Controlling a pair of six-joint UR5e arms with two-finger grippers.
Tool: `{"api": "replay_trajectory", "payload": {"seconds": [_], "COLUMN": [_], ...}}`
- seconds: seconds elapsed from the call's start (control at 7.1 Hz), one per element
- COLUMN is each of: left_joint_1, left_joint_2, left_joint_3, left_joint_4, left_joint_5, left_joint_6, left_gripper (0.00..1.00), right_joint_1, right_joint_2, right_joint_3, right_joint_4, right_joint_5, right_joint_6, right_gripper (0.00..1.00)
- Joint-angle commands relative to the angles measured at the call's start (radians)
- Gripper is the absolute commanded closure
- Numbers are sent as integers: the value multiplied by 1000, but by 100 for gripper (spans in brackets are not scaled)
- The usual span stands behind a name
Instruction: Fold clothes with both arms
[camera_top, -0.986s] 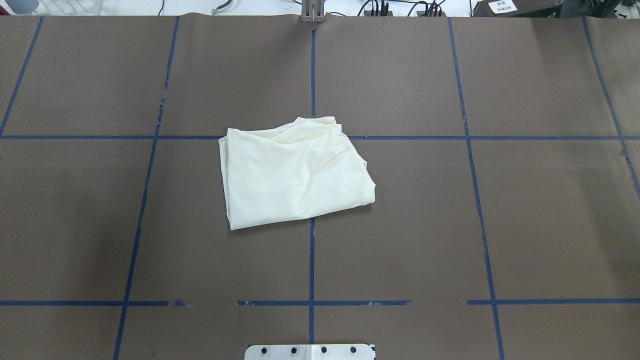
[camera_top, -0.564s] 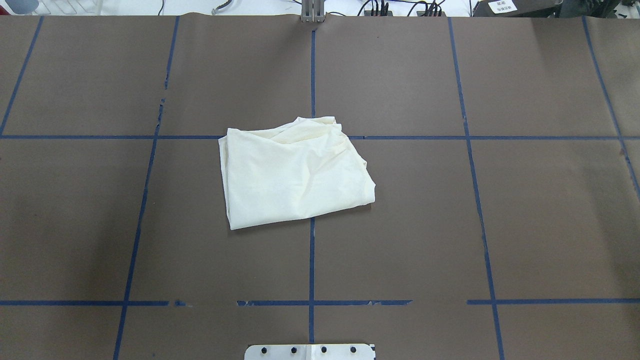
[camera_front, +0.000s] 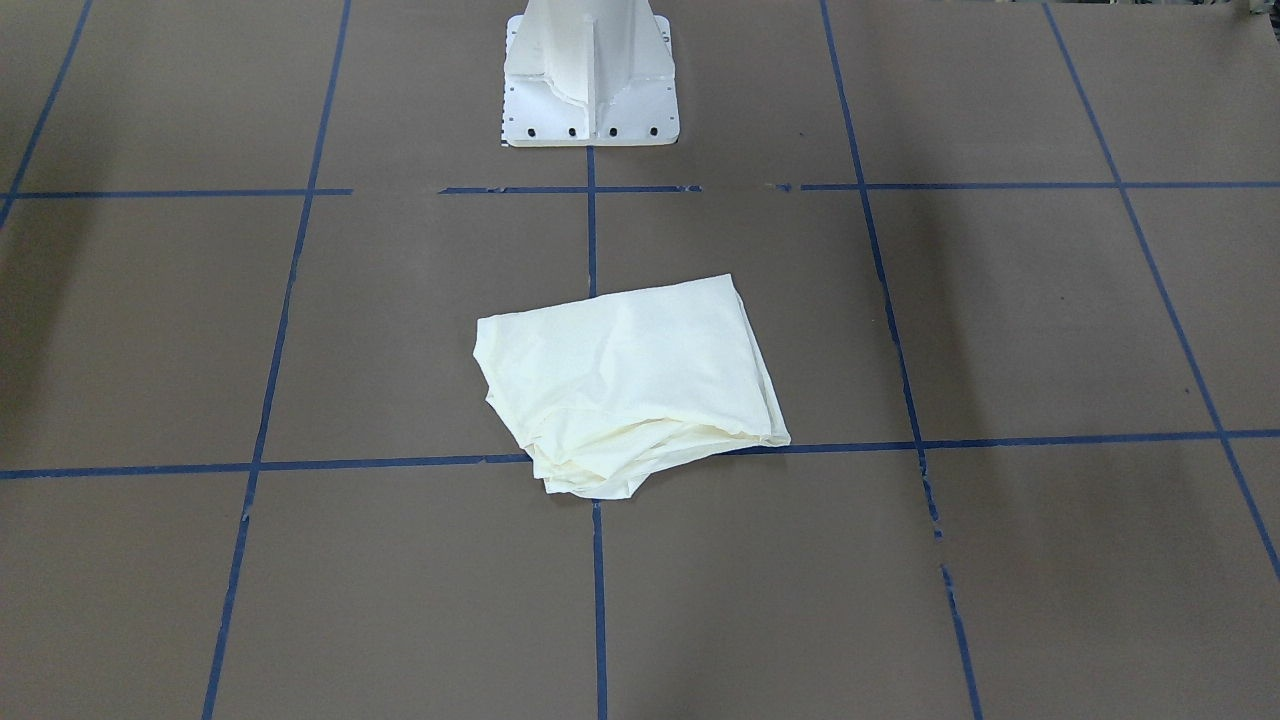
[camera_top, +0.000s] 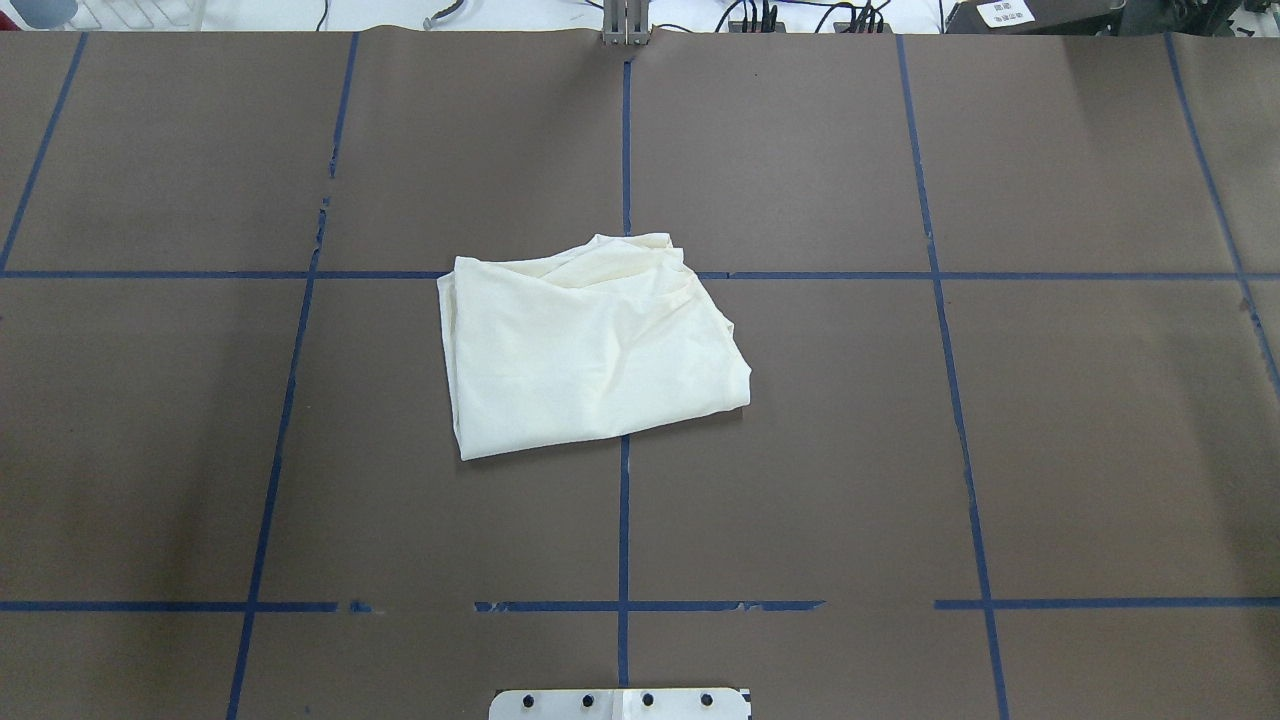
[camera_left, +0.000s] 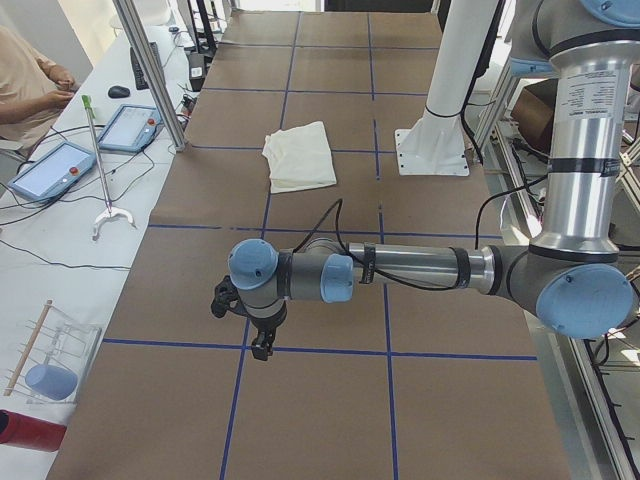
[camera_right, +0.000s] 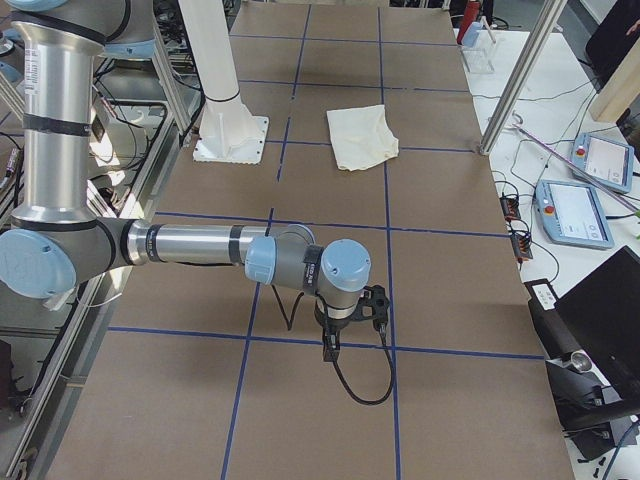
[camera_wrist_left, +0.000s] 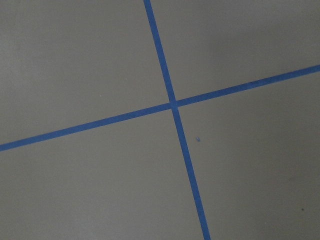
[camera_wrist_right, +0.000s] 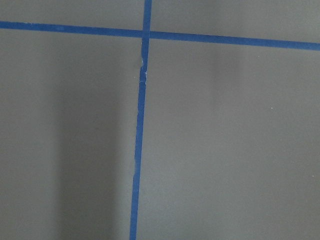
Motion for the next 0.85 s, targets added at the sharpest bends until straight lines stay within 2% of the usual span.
{"api": "replay_trajectory", "payload": {"seconds": [0.0,0.7], "left_joint_1": [1,-2], "left_joint_2": [-4,10], "left_joint_3": [-10,-16], "left_joint_4": [7,1], "left_joint_5": [4,31], "left_joint_6": [0,5], "left_gripper": [0,0], "right_joint_1": [0,0], "right_joint_2": [0,0], "right_joint_3": [-1,1], "right_joint_4": [4,4], "right_joint_5": [-1,-1], "right_joint_6": [1,-2], "right_gripper": [0,0]}}
